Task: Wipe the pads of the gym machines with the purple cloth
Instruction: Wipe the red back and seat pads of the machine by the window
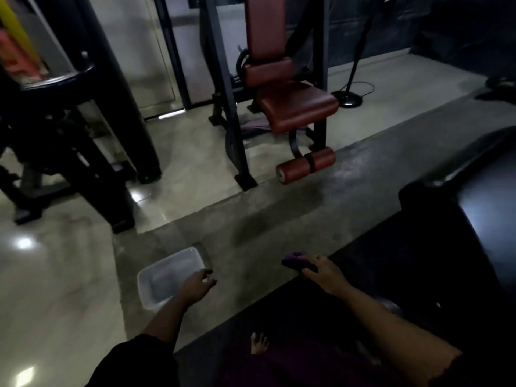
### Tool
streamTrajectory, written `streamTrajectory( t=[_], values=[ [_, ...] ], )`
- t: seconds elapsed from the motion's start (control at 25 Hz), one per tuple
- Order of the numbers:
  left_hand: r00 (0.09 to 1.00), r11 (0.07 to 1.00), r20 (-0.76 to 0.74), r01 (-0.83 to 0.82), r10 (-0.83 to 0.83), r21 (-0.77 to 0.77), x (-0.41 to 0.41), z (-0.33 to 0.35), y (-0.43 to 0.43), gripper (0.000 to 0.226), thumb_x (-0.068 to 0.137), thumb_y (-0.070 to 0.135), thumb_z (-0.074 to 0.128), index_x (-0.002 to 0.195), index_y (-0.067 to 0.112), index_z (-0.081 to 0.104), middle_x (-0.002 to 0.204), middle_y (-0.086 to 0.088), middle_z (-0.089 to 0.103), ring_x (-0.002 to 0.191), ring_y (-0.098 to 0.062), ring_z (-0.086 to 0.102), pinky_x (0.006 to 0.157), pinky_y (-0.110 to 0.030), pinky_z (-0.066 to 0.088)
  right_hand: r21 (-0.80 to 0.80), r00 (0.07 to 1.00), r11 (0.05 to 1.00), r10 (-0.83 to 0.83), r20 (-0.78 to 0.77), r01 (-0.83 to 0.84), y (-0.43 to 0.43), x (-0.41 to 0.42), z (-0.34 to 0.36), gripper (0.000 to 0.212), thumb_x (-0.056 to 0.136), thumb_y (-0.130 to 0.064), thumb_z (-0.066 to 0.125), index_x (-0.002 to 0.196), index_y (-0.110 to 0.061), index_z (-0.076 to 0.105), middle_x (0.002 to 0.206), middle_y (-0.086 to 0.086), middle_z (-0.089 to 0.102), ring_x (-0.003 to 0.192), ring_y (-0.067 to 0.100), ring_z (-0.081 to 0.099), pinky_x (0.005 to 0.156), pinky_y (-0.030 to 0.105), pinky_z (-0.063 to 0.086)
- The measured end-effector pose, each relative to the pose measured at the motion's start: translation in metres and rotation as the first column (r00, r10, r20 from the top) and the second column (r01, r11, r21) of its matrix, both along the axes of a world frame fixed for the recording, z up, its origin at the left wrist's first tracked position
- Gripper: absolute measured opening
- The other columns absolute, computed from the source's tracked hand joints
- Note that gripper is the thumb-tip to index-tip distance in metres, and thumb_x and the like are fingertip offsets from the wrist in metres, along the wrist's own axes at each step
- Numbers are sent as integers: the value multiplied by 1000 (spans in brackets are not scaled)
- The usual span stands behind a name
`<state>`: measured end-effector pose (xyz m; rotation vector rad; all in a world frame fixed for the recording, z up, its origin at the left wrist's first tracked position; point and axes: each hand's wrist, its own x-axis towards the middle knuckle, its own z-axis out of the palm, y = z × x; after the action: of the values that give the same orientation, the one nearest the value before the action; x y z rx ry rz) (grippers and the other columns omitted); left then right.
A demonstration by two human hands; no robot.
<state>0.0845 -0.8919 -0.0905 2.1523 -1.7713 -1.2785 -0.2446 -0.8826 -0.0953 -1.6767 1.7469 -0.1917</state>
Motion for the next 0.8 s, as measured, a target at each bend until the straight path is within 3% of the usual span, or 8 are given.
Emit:
streamTrajectory(
  t=[0.12,0.2,0.48,0.6,0.8],
  values=[
    [997,999,-80,-5,2,-40,-12,12,-104,43,92,20,52,132,5,45,134,-18,51,120,-30,51,101,-36,42,-8,999,1000,-22,32,22,-84,-3,7,44,93,-23,54,136,-22,45,122,15,49,114,27,50,78,17,30],
    [995,999,-103,0,-6,-54,-20,21,-162,44,92,20,52,133,5,43,137,-18,47,123,-31,48,102,-37,41,-45,997,996,-75,35,76,-133,-4,14,44,93,-24,53,136,-22,45,126,16,48,116,28,49,82,21,33],
    [979,974,-8,199,-201,-111,-50,19,-388,43,93,20,50,134,7,44,139,-16,46,125,-28,47,99,-30,37,-134,964,958,-240,117,255,-317,-30,17,40,93,-24,53,132,-19,48,124,14,49,111,27,50,81,23,34],
    [966,958,2,257,-259,-131,-71,20,-483,42,93,20,50,133,7,46,138,-15,48,125,-27,48,99,-28,36,-136,944,936,-312,105,324,-396,-50,17,38,93,-21,54,129,-13,51,119,15,50,104,19,47,78,19,28],
    [959,968,-146,227,-241,-110,-114,36,-650,41,92,16,52,132,5,46,138,-15,47,126,-30,47,104,-33,36,-159,898,886,-418,133,436,-523,-85,30,35,92,-16,55,126,-9,54,107,11,49,98,17,46,75,18,28]
  ],
)
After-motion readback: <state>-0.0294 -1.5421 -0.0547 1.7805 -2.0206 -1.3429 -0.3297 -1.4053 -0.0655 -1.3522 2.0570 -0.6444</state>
